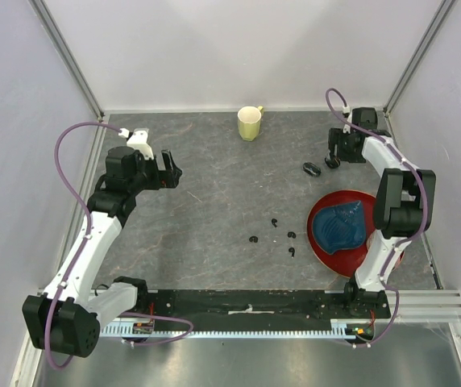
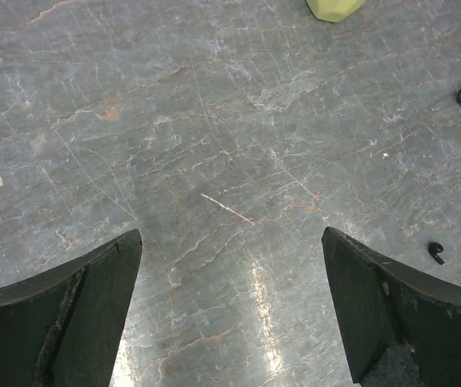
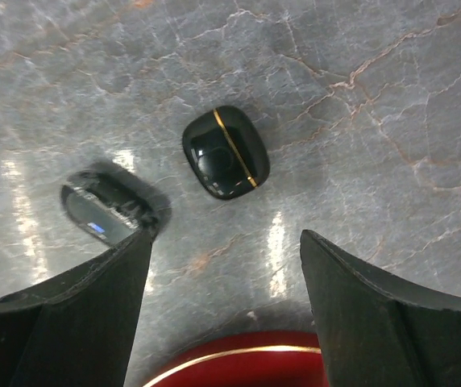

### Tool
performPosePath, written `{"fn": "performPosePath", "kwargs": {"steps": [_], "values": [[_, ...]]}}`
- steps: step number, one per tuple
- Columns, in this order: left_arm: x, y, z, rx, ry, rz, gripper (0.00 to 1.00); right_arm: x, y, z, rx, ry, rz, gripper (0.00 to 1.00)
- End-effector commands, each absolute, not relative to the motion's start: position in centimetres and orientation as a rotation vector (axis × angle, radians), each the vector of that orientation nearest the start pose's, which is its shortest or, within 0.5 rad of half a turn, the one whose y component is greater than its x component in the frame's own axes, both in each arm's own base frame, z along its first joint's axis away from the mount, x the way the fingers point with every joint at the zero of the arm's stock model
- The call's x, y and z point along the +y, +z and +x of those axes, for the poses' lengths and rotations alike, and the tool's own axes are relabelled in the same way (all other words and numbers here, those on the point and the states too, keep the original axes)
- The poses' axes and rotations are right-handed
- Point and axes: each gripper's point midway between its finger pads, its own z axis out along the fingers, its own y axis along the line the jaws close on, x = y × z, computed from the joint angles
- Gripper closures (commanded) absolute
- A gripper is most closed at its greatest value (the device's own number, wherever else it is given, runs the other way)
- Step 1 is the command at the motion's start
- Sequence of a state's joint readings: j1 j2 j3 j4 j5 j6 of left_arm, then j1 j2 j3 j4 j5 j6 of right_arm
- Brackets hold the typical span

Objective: Insert the wireless bluetooth earbuds into the charging case

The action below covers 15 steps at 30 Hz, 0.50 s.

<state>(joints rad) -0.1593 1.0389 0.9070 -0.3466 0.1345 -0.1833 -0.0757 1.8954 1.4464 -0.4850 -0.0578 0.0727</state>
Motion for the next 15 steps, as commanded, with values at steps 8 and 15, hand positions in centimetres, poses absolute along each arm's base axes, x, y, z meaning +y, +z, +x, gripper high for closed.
{"fn": "performPosePath", "kwargs": {"steps": [8, 15], "values": [[-8.8, 22.9, 33.1, 2.045, -0.350, 0.119, 0.01, -3.6, 7.1, 50.8, 2.457, -0.061, -0.114, 0.19], [-9.1, 22.8, 33.1, 2.051, -0.368, 0.135, 0.01, -3.7, 6.0, 51.4, 2.462, -0.071, -0.196, 0.21]]}}
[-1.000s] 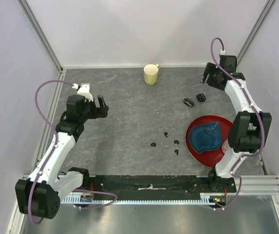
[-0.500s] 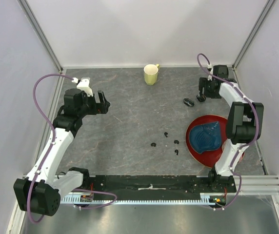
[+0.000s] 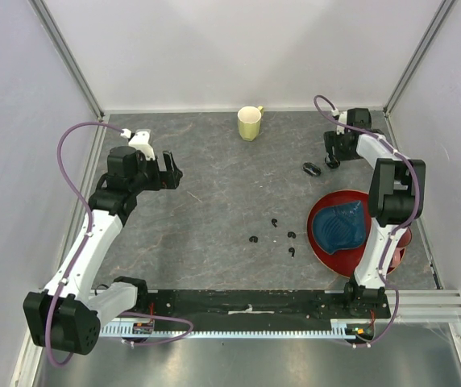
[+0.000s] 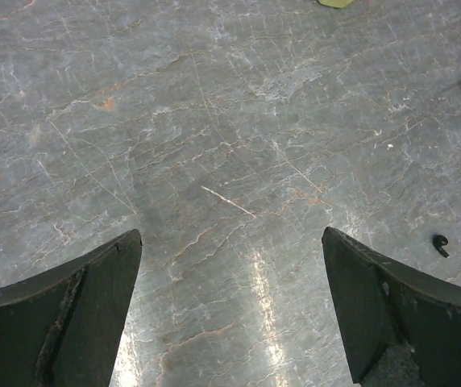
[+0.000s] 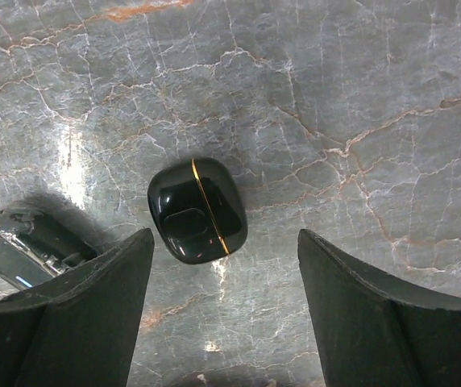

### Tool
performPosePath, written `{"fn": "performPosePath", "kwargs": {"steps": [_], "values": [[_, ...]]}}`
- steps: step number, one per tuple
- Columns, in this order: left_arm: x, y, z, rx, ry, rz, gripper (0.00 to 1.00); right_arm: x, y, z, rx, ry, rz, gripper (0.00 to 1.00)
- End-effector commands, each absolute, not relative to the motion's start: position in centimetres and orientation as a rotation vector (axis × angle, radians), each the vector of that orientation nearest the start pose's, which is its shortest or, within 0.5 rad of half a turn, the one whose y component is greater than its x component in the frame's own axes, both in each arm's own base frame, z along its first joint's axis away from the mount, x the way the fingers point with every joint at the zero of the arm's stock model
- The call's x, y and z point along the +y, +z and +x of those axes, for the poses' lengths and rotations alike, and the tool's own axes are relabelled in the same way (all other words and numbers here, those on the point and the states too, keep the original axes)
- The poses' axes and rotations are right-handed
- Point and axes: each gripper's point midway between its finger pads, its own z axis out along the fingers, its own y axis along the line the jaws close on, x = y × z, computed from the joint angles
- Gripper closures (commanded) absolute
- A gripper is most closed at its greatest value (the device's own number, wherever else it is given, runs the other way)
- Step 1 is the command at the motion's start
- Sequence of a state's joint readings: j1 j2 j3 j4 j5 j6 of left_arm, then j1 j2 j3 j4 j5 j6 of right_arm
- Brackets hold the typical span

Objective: Insert the wireless bluetooth earbuds into the charging case

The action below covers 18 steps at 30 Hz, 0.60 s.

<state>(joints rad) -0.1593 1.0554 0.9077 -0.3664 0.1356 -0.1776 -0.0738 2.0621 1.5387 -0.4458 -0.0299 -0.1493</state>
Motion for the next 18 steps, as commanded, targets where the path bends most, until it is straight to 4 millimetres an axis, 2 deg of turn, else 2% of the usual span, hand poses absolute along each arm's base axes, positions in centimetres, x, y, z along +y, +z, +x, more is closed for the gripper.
{"fn": "performPosePath", "kwargs": {"steps": [1, 5, 12, 18], "values": [[-9.2, 22.9, 33.1, 2.050, -0.373, 0.135, 0.01, -3.4, 5.6, 51.3, 2.465, -0.052, -0.217, 0.21], [-9.1, 22.7, 33.1, 2.054, -0.367, 0.134, 0.01, -3.0, 4.8, 51.5, 2.467, -0.023, -0.241, 0.22], [-9.0, 22.3, 33.3, 2.070, -0.355, 0.134, 0.01, -1.8, 3.3, 51.6, 2.477, 0.070, -0.295, 0.29], [-8.9, 22.2, 33.4, 2.075, -0.349, 0.133, 0.01, -2.3, 2.3, 51.4, 2.503, 0.036, -0.288, 0.29]]}}
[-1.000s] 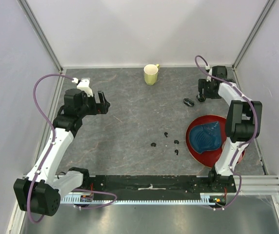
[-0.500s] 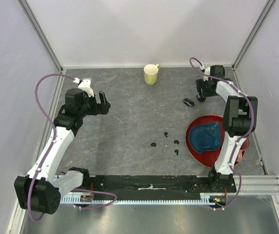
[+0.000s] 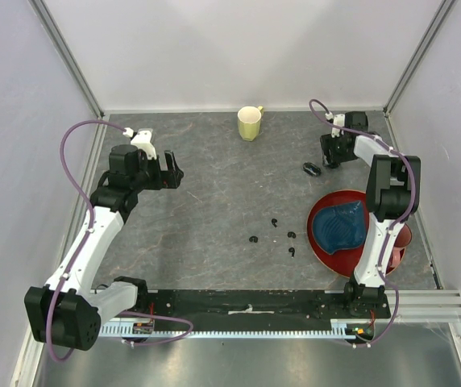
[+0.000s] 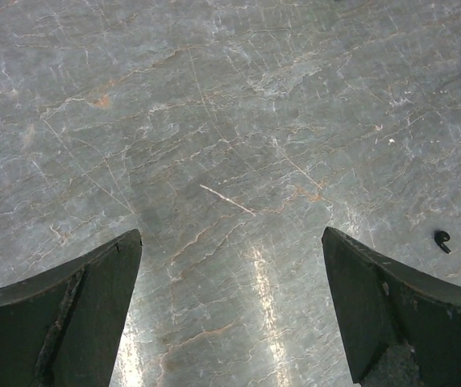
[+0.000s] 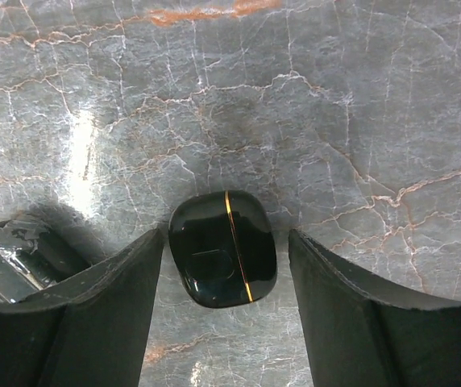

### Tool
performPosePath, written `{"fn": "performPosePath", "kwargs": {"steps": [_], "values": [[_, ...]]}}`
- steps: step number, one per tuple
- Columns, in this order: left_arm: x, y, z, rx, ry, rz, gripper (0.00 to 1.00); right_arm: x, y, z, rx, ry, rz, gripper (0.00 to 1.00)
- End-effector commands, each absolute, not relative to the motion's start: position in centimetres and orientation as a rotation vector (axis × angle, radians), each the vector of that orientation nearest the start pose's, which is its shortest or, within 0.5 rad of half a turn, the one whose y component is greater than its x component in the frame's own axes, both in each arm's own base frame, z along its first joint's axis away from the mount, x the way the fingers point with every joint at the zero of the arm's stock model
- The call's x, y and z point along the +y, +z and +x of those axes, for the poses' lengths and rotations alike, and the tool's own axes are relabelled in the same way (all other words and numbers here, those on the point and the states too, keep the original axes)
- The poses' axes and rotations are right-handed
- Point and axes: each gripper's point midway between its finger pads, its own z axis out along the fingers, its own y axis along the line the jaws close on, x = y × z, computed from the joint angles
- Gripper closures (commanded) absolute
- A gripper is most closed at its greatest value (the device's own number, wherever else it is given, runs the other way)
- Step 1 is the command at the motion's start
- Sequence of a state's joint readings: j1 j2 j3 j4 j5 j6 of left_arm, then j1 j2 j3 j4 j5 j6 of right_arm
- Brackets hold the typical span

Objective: Insert the wireless bluetooth earbuds into the charging case

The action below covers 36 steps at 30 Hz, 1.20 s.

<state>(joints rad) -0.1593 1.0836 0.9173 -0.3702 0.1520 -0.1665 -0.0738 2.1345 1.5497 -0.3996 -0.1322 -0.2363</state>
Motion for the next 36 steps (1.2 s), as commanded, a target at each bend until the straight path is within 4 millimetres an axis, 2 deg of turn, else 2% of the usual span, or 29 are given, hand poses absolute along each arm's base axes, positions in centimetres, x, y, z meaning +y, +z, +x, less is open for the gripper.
{"fn": "performPosePath", "kwargs": {"steps": [1, 8, 12, 15, 18, 20, 22, 25, 26, 30, 33, 36], "values": [[-8.9, 22.2, 33.4, 2.075, -0.349, 0.133, 0.01, -2.4, 2.1, 51.4, 2.505, 0.030, -0.288, 0.30], [-9.0, 22.1, 33.4, 2.078, -0.353, 0.135, 0.01, -2.7, 2.2, 50.8, 2.515, 0.006, -0.282, 0.38], [-9.1, 22.1, 33.3, 2.079, -0.363, 0.141, 0.01, -3.0, 2.4, 50.4, 2.521, -0.016, -0.276, 0.32], [-9.1, 22.2, 33.3, 2.078, -0.363, 0.141, 0.01, -3.0, 2.7, 50.1, 2.515, -0.018, -0.284, 0.32], [-9.1, 22.2, 33.3, 2.078, -0.365, 0.141, 0.01, -3.1, 2.8, 50.1, 2.515, -0.021, -0.288, 0.34], [-9.2, 22.2, 33.3, 2.078, -0.368, 0.144, 0.01, -2.9, 2.6, 50.1, 2.517, -0.007, -0.294, 0.41], [-9.2, 22.2, 33.3, 2.078, -0.369, 0.145, 0.01, -2.8, 2.6, 50.1, 2.522, 0.002, -0.288, 0.43], [-9.2, 22.1, 33.3, 2.080, -0.367, 0.145, 0.01, -2.8, 2.7, 49.9, 2.523, 0.002, -0.283, 0.41], [-9.2, 22.1, 33.3, 2.080, -0.368, 0.146, 0.01, -2.9, 2.7, 49.9, 2.525, -0.004, -0.282, 0.35], [-9.2, 22.1, 33.3, 2.082, -0.370, 0.144, 0.01, -3.2, 2.6, 49.5, 2.533, -0.011, -0.272, 0.30], [-9.3, 22.1, 33.3, 2.084, -0.374, 0.147, 0.01, -3.2, 2.6, 49.1, 2.535, 0.005, -0.276, 0.32], [-9.4, 22.1, 33.3, 2.083, -0.378, 0.152, 0.01, -3.0, 2.7, 49.1, 2.530, 0.037, -0.297, 0.39]]}}
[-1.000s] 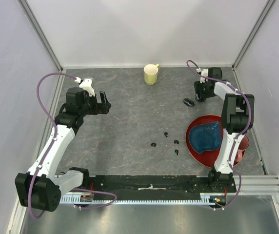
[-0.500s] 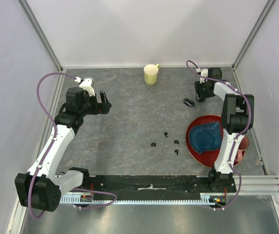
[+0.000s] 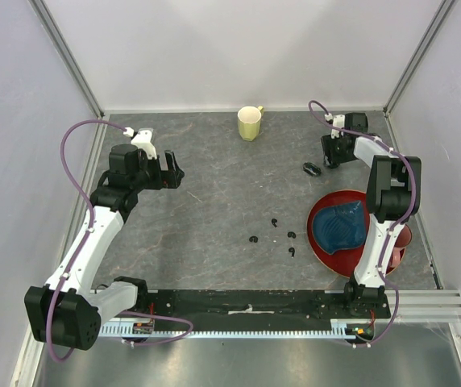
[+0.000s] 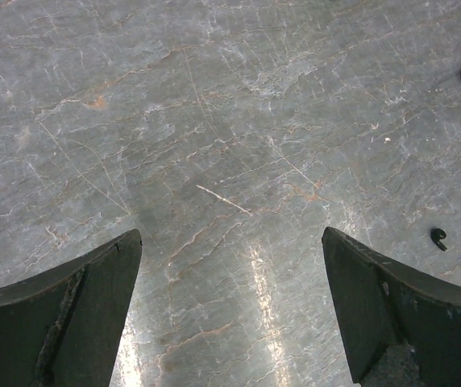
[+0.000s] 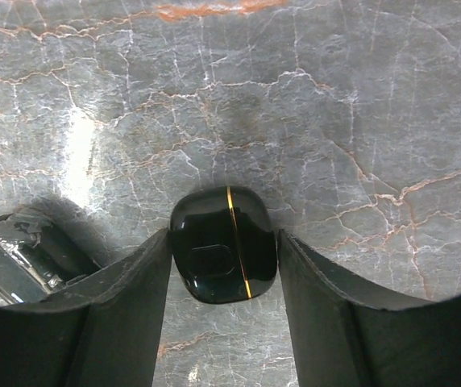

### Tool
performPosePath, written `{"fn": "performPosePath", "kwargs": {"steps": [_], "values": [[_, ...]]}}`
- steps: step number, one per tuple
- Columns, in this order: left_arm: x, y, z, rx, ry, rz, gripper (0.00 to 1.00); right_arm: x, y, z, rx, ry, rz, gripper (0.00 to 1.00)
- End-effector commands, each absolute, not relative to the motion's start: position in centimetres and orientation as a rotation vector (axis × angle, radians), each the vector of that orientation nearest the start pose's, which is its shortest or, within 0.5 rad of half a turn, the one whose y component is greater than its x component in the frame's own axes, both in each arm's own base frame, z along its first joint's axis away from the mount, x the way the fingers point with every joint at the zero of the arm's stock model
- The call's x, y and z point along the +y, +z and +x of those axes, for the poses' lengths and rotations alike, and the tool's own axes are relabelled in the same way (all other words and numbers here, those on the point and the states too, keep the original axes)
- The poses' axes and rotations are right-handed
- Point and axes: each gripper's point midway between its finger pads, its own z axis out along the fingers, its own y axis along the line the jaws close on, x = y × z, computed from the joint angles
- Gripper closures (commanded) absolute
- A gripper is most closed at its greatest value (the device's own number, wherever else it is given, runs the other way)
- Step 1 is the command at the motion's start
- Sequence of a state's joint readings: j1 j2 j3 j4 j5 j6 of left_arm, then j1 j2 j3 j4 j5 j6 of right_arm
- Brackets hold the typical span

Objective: Insert the wireless bluetooth earbuds into the charging case

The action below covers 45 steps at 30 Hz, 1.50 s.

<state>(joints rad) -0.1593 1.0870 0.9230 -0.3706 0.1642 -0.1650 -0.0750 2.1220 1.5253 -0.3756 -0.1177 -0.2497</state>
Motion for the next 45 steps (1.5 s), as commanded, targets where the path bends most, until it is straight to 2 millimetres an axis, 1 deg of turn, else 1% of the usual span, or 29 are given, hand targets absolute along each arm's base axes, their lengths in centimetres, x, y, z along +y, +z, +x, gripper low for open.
{"fn": "performPosePath", "kwargs": {"steps": [1, 5, 7, 9, 10, 13, 17, 22, 27, 30, 31, 33, 35, 37, 38, 40, 41, 43, 44, 45], "values": [[-9.4, 22.0, 33.3, 2.085, -0.381, 0.153, 0.01, -3.0, 2.5, 49.0, 2.534, 0.047, -0.300, 0.40], [-9.5, 22.0, 33.2, 2.085, -0.386, 0.156, 0.01, -2.9, 2.6, 49.1, 2.537, 0.060, -0.310, 0.42], [-9.5, 22.0, 33.3, 2.086, -0.386, 0.156, 0.01, -3.0, 2.6, 49.0, 2.541, 0.060, -0.308, 0.42], [-9.6, 22.0, 33.2, 2.086, -0.390, 0.159, 0.01, -3.0, 2.6, 49.0, 2.542, 0.060, -0.306, 0.36], [-9.6, 22.0, 33.2, 2.087, -0.390, 0.159, 0.01, -3.0, 2.5, 48.9, 2.545, 0.056, -0.306, 0.32], [-9.6, 22.0, 33.3, 2.084, -0.390, 0.159, 0.01, -3.1, 2.6, 48.8, 2.548, 0.053, -0.304, 0.29], [-9.6, 21.9, 33.2, 2.089, -0.392, 0.160, 0.01, -3.3, 2.8, 48.7, 2.546, 0.051, -0.313, 0.29], [-9.7, 22.0, 33.2, 2.086, -0.395, 0.162, 0.01, -3.0, 2.9, 48.7, 2.542, 0.088, -0.333, 0.37], [-9.7, 21.9, 33.3, 2.090, -0.398, 0.163, 0.01, -2.8, 2.6, 48.5, 2.558, 0.103, -0.341, 0.40], [-9.7, 21.8, 33.3, 2.092, -0.398, 0.163, 0.01, -2.8, 2.4, 48.3, 2.565, 0.112, -0.337, 0.49], [-9.7, 21.8, 33.3, 2.093, -0.398, 0.163, 0.01, -2.8, 2.6, 48.4, 2.564, 0.115, -0.326, 0.61], [-9.7, 21.9, 33.2, 2.092, -0.400, 0.161, 0.01, -2.7, 3.0, 48.6, 2.554, 0.124, -0.312, 0.68], [-9.9, 21.9, 33.3, 2.093, -0.413, 0.160, 0.01, -2.6, 4.1, 49.0, 2.538, 0.122, -0.256, 0.77], [-10.3, 22.0, 33.2, 2.094, -0.440, 0.162, 0.00, -2.0, 5.4, 49.3, 2.502, 0.163, -0.234, 0.84], [-10.4, 22.1, 33.3, 2.091, -0.448, 0.163, 0.00, -1.7, 7.2, 49.7, 2.460, 0.182, -0.208, 0.84], [-10.5, 22.4, 33.3, 2.089, -0.464, 0.148, 0.00, -0.6, 9.4, 50.1, 2.394, 0.235, -0.210, 0.87], [-10.7, 22.6, 33.2, 2.081, -0.475, 0.152, 0.00, -0.1, 11.8, 50.3, 2.336, 0.249, -0.210, 0.88], [-11.4, 23.0, 33.1, 2.069, -0.523, 0.163, 0.00, 1.7, 14.4, 50.3, 2.268, 0.311, -0.235, 0.89], [-11.7, 23.1, 32.9, 2.063, -0.543, 0.170, 0.00, 2.5, 16.6, 50.0, 2.219, 0.322, -0.252, 0.89], [-12.0, 23.3, 33.0, 2.058, -0.568, 0.164, 0.00, 3.4, 17.9, 49.8, 2.188, 0.344, -0.271, 0.90]]}}
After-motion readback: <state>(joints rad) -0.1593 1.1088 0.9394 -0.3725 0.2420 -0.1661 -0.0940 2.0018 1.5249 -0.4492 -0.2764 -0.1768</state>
